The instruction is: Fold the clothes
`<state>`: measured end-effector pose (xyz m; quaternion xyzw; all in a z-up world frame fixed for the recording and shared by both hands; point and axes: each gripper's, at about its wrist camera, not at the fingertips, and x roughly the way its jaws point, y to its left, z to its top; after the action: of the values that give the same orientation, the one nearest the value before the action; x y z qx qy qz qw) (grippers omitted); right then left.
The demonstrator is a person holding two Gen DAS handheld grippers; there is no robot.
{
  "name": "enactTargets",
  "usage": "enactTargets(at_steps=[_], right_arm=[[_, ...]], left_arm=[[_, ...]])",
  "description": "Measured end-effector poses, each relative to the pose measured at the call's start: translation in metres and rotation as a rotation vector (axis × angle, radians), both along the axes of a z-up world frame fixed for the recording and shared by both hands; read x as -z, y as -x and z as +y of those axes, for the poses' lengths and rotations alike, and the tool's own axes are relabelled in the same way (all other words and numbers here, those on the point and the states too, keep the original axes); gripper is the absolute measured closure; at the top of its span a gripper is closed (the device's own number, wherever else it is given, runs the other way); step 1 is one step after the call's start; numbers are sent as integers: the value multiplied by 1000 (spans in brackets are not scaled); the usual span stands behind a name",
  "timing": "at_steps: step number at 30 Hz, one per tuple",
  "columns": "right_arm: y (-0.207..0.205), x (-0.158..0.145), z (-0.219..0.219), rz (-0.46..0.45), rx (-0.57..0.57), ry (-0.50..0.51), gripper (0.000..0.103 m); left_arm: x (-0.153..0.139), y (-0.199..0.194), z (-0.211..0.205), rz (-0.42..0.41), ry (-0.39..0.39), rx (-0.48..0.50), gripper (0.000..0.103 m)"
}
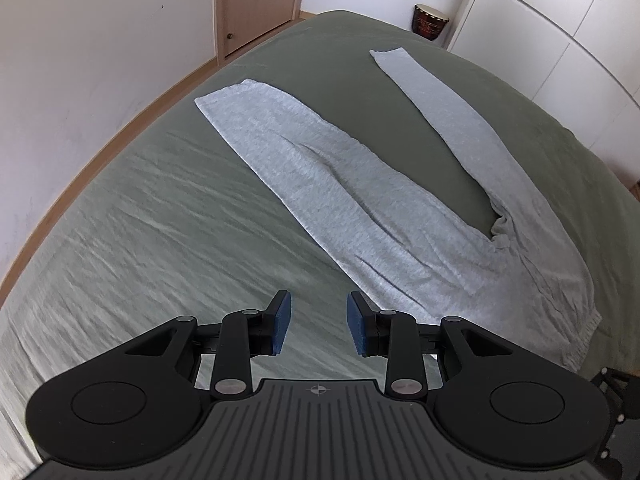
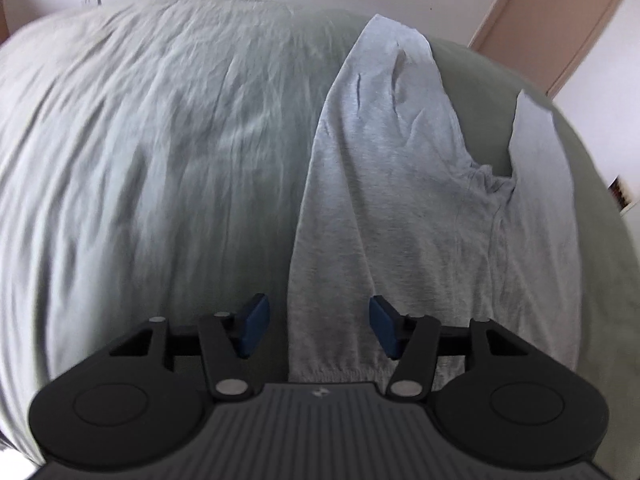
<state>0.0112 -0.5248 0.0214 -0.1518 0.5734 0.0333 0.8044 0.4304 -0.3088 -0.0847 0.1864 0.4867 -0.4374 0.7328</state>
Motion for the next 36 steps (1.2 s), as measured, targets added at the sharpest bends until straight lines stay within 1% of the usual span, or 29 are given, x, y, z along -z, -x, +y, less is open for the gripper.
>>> enactTargets(at_steps=[5, 8, 9, 11, 13, 15, 17, 20, 24, 28, 36], right_arm=[[8, 6, 10, 7, -50, 59, 62], [6, 11, 7, 18, -54, 69, 66], [5, 11, 6, 18, -52, 71, 74], [3, 13, 4, 21, -49, 73, 83], [2, 13, 2, 26, -42, 62, 91], [0, 11, -6, 29, -13, 27, 96], [-1, 6, -12, 26, 13, -1, 99], [-5, -8, -28, 16, 78, -62, 100], [-12, -25, -47, -10, 130, -82, 100], [-16, -38, -66, -27, 176, -88, 100], [-26, -51, -110, -32, 280, -185, 100]], left_arm=[[1, -1, -1, 10, -6, -3, 73], [0, -1, -4, 15, 1, -9, 73], [-1, -1, -5, 16, 5, -9, 73], [-1, -1, -6, 15, 6, -7, 73], [-1, 0, -8, 16, 5, -5, 73], [-1, 1, -9, 18, 3, -7, 73], [0, 1, -10, 22, 2, -12, 73], [3, -2, -12, 36, -3, -36, 73], [4, -10, -19, 56, -1, -72, 73], [3, -19, -34, 67, 3, -99, 73], [0, -16, -63, 64, -1, -97, 73]])
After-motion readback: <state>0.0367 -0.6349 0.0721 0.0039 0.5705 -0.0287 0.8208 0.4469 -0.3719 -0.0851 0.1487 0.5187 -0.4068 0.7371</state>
